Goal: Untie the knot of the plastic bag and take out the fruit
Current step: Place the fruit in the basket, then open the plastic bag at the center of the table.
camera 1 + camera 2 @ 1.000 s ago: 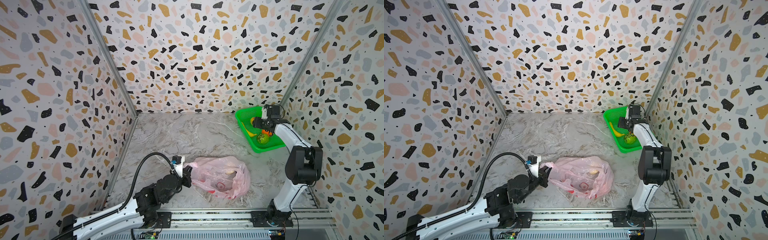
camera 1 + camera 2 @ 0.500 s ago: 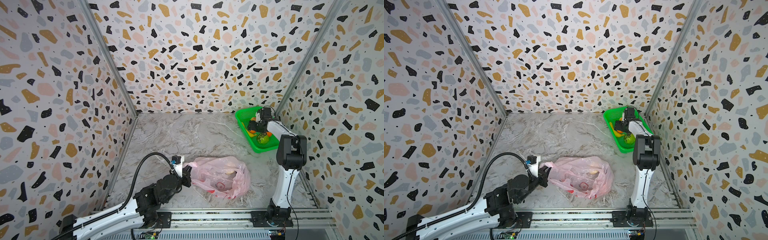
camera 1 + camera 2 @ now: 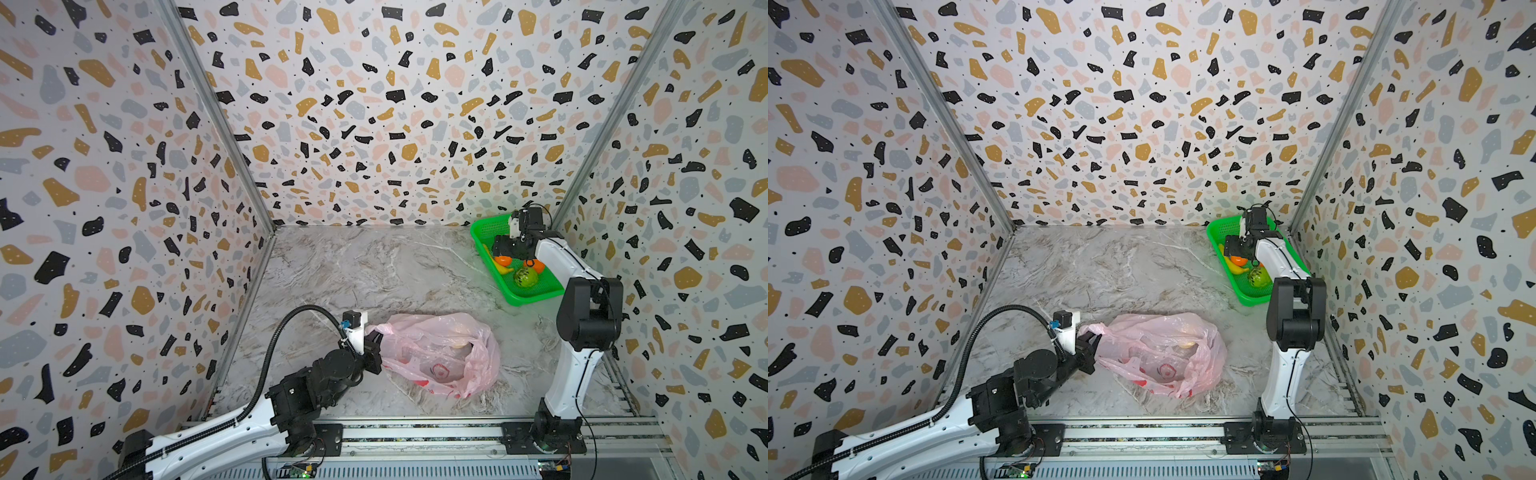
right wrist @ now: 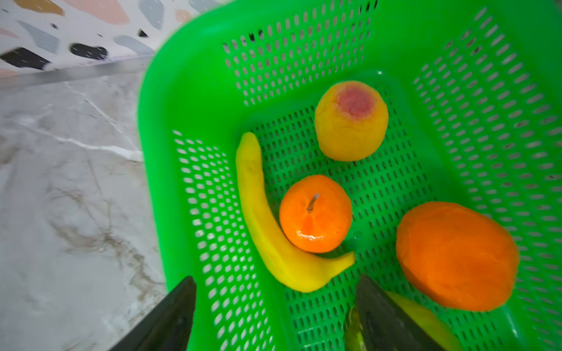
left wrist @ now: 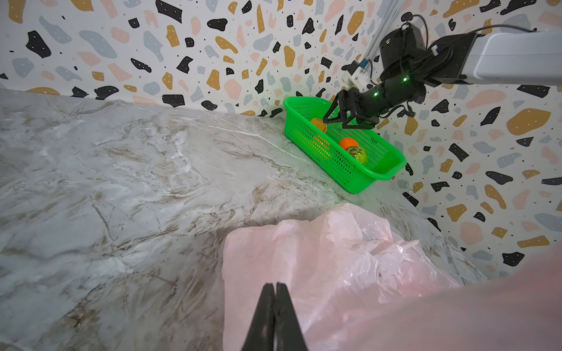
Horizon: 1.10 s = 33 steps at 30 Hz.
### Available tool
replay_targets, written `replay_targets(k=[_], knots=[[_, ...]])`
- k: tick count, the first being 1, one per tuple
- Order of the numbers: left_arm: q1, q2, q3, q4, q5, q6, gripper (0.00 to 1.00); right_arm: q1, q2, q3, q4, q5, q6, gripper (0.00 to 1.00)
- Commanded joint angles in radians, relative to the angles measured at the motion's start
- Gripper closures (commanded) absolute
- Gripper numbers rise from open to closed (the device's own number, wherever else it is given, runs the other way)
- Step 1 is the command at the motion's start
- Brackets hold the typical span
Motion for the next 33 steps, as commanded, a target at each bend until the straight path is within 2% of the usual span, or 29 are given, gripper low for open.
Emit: replay_targets(k=[1,7,10,14,18,22,27,33], knots=[[-0.007,-0.011,0.010,0.037,-0.018,0.011,1.00,0.019,-0.139,-0.059,-0.064,-0.032,-0.009,0.17],[-0.006,-0.012,0.011,0.057,-0.011,0.023,1.00,0.087,-0.385,-0.264,-0.097,-0.137,-0.004,0.18],[-0.006,-0.008,0.018,0.084,0.005,0.041,1.00,0.167,-0.510,-0.335,-0.151,-0.196,0.008,0.18],[-0.007,0.014,0.024,0.107,0.020,0.055,1.00,0.339,-0.653,-0.396,-0.234,-0.226,0.058,0.18],[-0.006,0.020,0.022,0.133,0.026,0.057,1.00,0.521,-0.765,-0.455,-0.283,-0.241,0.164,0.18],[-0.006,0.032,0.033,0.145,0.035,0.064,1.00,0.707,-0.844,-0.520,-0.287,-0.207,0.267,0.19],[-0.006,0.045,0.044,0.165,0.048,0.071,1.00,0.888,-0.860,-0.564,-0.292,-0.139,0.354,0.19],[-0.006,0.047,0.051,0.161,0.055,0.078,1.00,0.985,-0.887,-0.667,-0.204,-0.126,0.442,0.20]])
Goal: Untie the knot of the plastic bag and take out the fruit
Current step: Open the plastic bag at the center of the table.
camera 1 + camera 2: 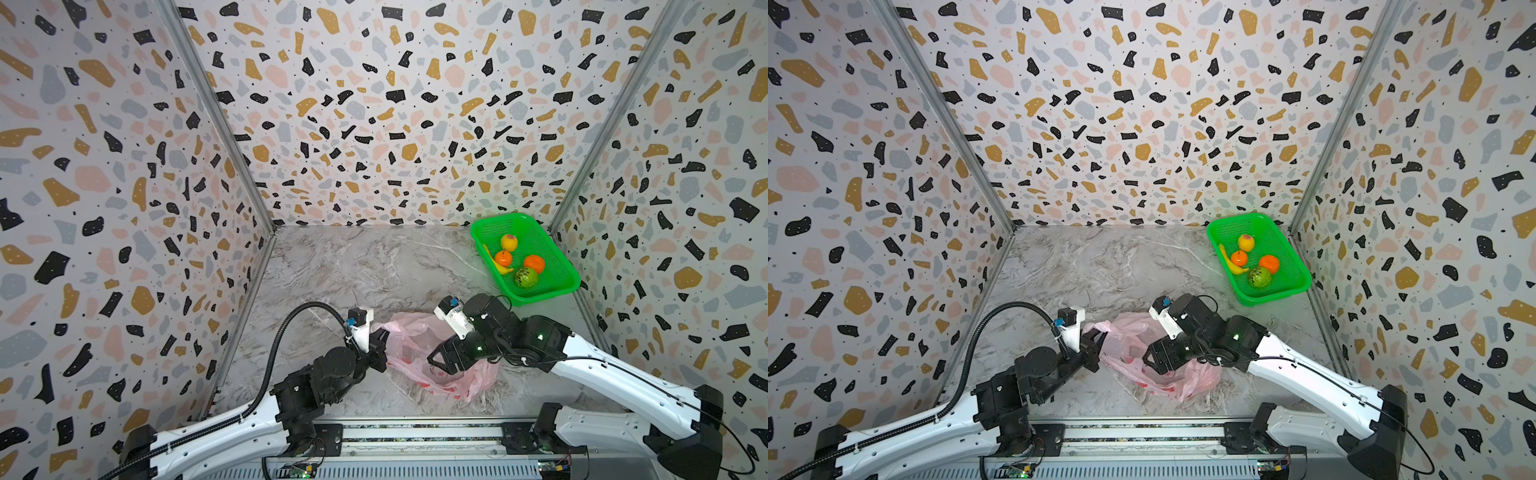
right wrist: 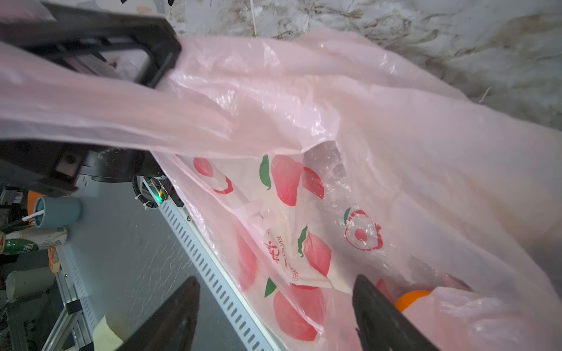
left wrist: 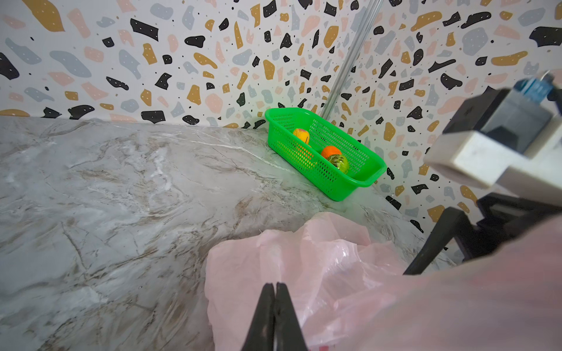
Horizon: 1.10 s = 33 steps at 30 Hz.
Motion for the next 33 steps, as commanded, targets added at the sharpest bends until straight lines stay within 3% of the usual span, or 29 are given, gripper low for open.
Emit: replay_targets(k=[1,6,18,27,33], knots=[[-0.006,-0.010,0.035,0.053,0.007,0.019,1.00,0.046,-0.020,-0.037,0.042,0.036,0.086,0.20],[-0.006,-0.020,0.034,0.055,0.019,0.016,1.00,0.108,0.008,-0.104,0.117,0.143,0.140,0.20],[-0.008,-0.033,0.013,0.103,0.113,0.017,1.00,0.097,0.202,-0.143,0.301,0.346,0.229,0.18],[-0.008,-0.085,0.005,0.019,0.120,0.015,1.00,-0.027,0.096,-0.195,0.283,0.362,0.255,0.15],[-0.011,-0.056,-0.017,0.085,0.234,0.009,1.00,-0.146,0.064,-0.231,0.224,0.440,0.232,0.12]])
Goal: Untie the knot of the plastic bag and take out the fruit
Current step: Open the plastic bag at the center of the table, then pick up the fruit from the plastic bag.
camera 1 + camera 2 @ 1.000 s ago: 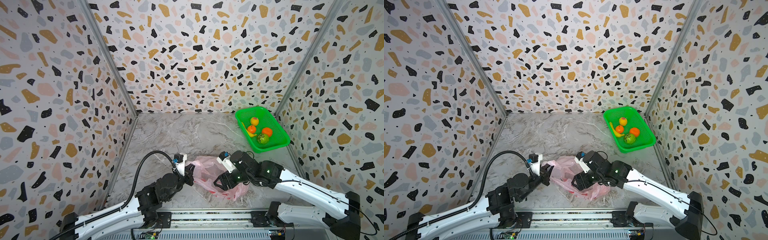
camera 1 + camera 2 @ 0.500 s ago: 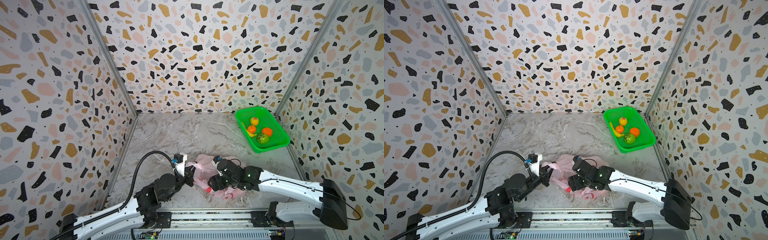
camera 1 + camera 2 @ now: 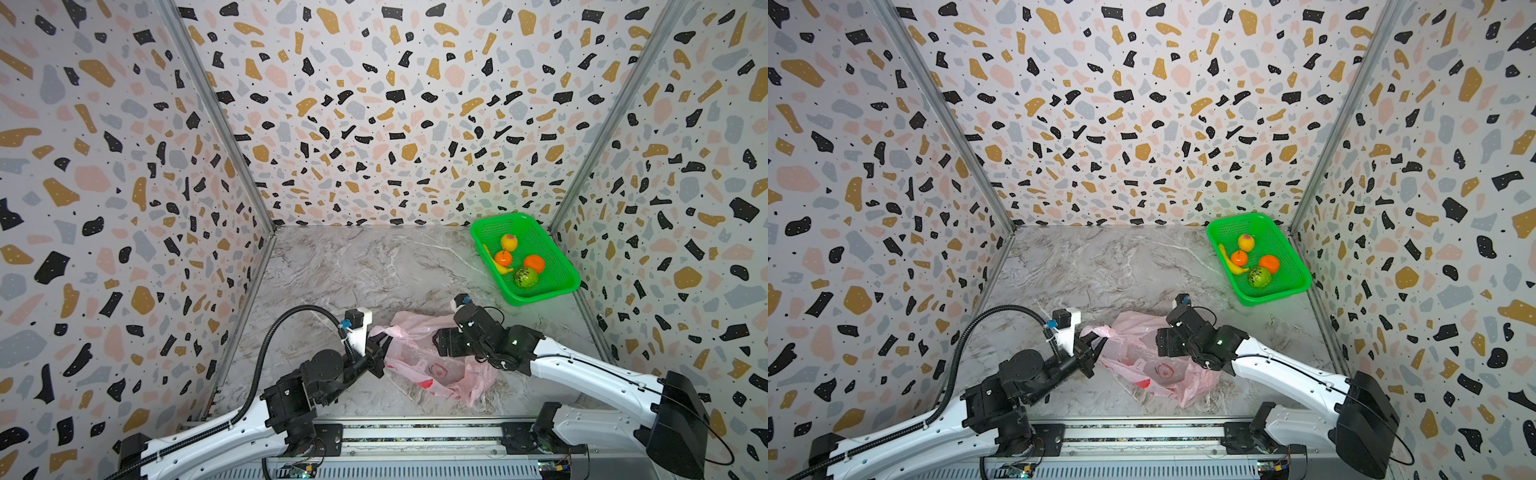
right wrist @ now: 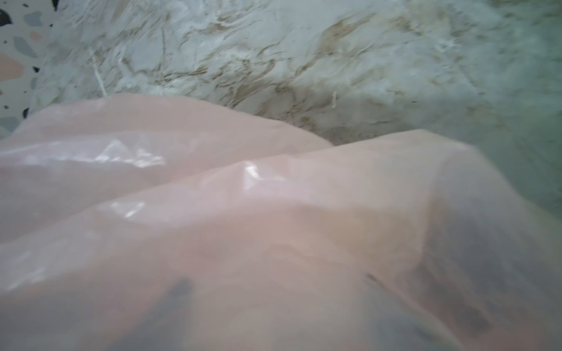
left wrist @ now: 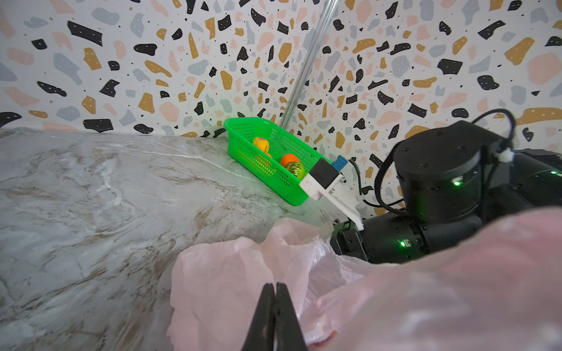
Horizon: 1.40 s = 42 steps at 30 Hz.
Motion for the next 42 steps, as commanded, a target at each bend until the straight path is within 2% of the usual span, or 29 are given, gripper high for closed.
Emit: replay_targets(k=[1,4,7,10,13,16,21,24,33,42], knots=[[-0.009,0.029,-0.015,0.081,0.084,0.013,1.00,-0.055,-0.001,0.004,-0.054,0.061,-0.018,0.12],[-0.017,0.069,0.005,0.102,0.097,0.034,1.00,-0.044,0.013,0.041,-0.041,-0.008,-0.033,0.12],[-0.018,0.088,0.022,0.107,0.089,0.056,1.00,0.042,0.050,0.086,-0.068,-0.074,-0.017,0.13],[-0.018,0.085,0.015,0.113,0.068,0.055,1.00,0.115,0.087,0.093,-0.085,-0.099,0.001,0.13],[-0.018,0.087,0.005,0.163,0.064,0.045,1.00,0.128,0.100,0.044,-0.042,-0.092,0.011,0.13],[-0.018,0.079,0.009,0.167,0.062,0.041,1.00,0.104,0.105,-0.006,0.016,-0.071,0.011,0.13],[-0.018,0.067,0.010,0.158,0.067,0.045,1.00,0.049,0.089,-0.039,0.064,0.129,0.005,0.07],[-0.018,0.062,0.000,0.155,0.077,0.037,1.00,0.002,0.068,-0.058,0.087,0.192,-0.006,0.04],[-0.018,0.075,-0.021,0.158,0.098,0.035,1.00,-0.103,0.135,-0.064,0.150,0.118,-0.075,0.02],[-0.018,0.082,-0.039,0.156,0.102,0.040,1.00,-0.107,0.249,-0.032,0.197,0.056,-0.112,0.06]])
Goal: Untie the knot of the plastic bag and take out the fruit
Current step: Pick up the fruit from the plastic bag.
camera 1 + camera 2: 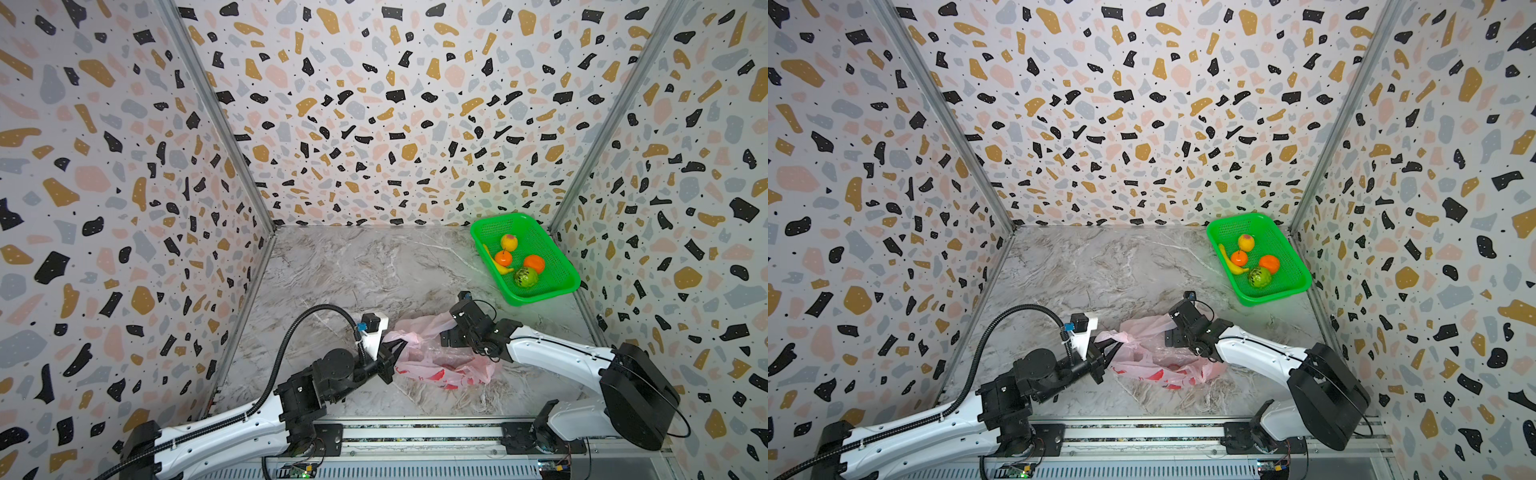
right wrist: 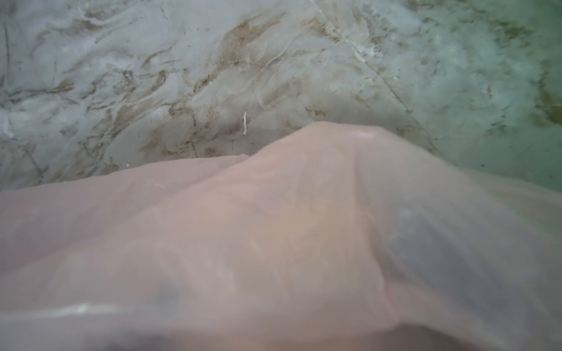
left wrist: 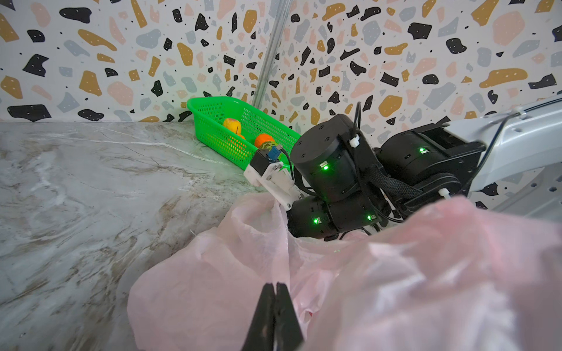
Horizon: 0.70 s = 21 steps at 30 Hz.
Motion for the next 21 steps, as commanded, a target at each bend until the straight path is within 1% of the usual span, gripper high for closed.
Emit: replay_targets(k=[1,5,9,13,15,18,21], knots=[[-0.005,-0.010,-0.007,0.049,0.003,0.011,1.00,0.000,0.027,0.024,0.013,-0.011,-0.020,0.07],[-0.005,-0.012,-0.007,0.048,0.003,0.009,1.00,-0.002,0.058,0.024,0.041,0.052,-0.037,0.07],[-0.005,-0.020,-0.002,0.034,0.002,0.012,1.00,-0.003,0.080,0.024,0.092,0.094,-0.057,0.17],[-0.005,-0.027,0.002,0.021,0.000,0.014,1.00,-0.005,0.099,0.031,0.125,0.118,-0.084,0.41],[-0.005,-0.027,0.004,0.018,-0.006,0.014,1.00,-0.005,0.098,0.035,0.129,0.112,-0.097,0.48],[-0.005,-0.027,0.007,0.018,-0.018,0.017,1.00,-0.005,0.082,0.035,0.115,0.085,-0.106,0.50],[-0.005,-0.026,0.008,-0.019,-0.054,0.011,1.00,0.007,0.042,0.031,0.081,0.054,-0.112,0.50]])
